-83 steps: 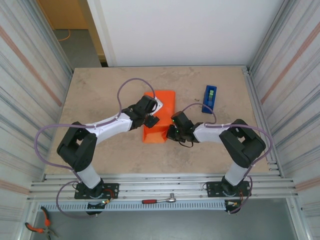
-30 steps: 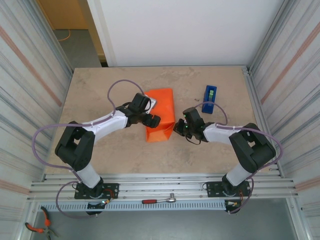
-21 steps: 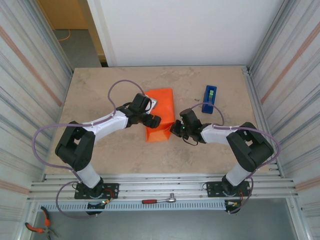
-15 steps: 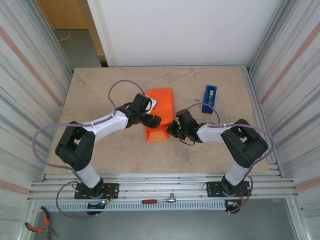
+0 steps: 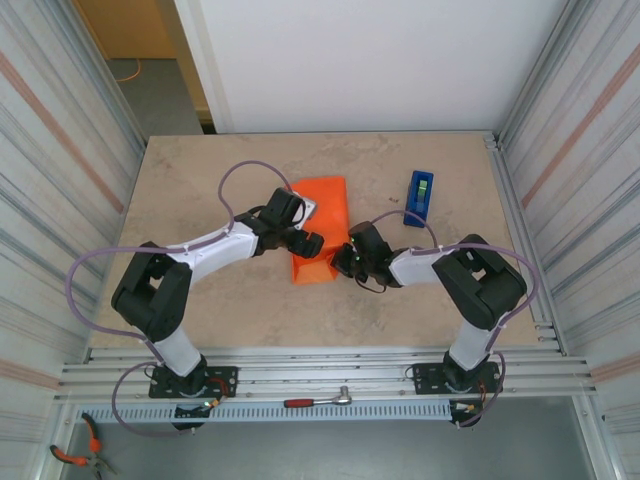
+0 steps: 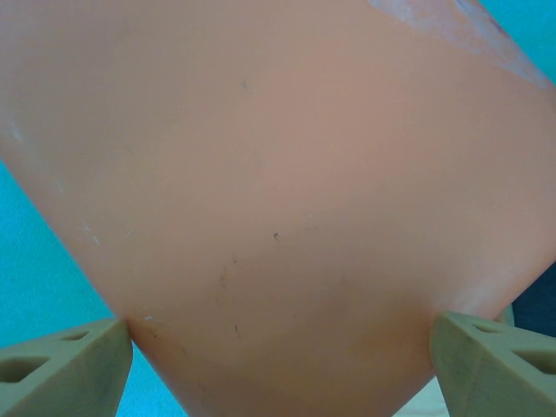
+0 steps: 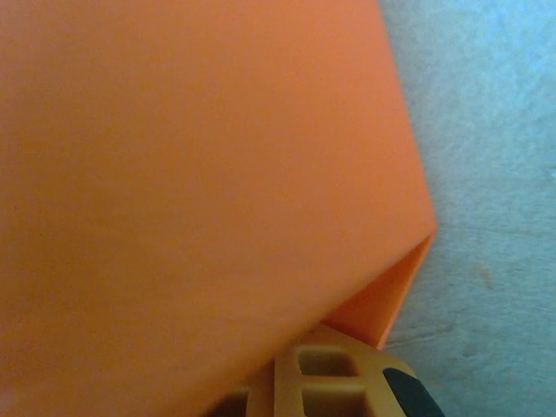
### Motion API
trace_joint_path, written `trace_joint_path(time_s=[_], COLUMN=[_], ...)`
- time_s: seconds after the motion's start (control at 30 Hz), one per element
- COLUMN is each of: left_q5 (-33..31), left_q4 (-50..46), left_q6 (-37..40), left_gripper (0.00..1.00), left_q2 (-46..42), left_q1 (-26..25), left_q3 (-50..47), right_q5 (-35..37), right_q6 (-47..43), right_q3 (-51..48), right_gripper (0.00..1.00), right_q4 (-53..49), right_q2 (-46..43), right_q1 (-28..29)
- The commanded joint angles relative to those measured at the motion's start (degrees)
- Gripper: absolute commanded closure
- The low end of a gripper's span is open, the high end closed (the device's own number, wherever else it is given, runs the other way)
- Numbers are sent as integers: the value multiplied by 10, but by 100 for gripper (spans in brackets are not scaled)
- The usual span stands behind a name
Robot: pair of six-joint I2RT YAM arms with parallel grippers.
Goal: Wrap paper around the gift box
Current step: Fold the wrapping paper for the gift box.
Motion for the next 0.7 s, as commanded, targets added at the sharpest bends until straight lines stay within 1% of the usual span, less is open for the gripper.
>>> trace_joint_path(time_s=[0.0,0.13,0.43,0.67], left_q5=[7,7,7,7], left_q4=[0,0,1,1], left_q6=[-1,-1,-1,1], left_gripper=[11,11,11,11], left_q2=[11,10,11,11], left_q1=[-7,-8,-11,-12], left_q3=[-4,-5,-5,-5], right_q5=[13,13,31,29], right_q6=[18,18,-1,5], right_q3=[-13,-21,-26,-37], right_gripper=[100,100,100,100], right_q4=[13,11,-27,-14], right_q2=[15,7,-48,-27], right_q1=[10,15,25,28])
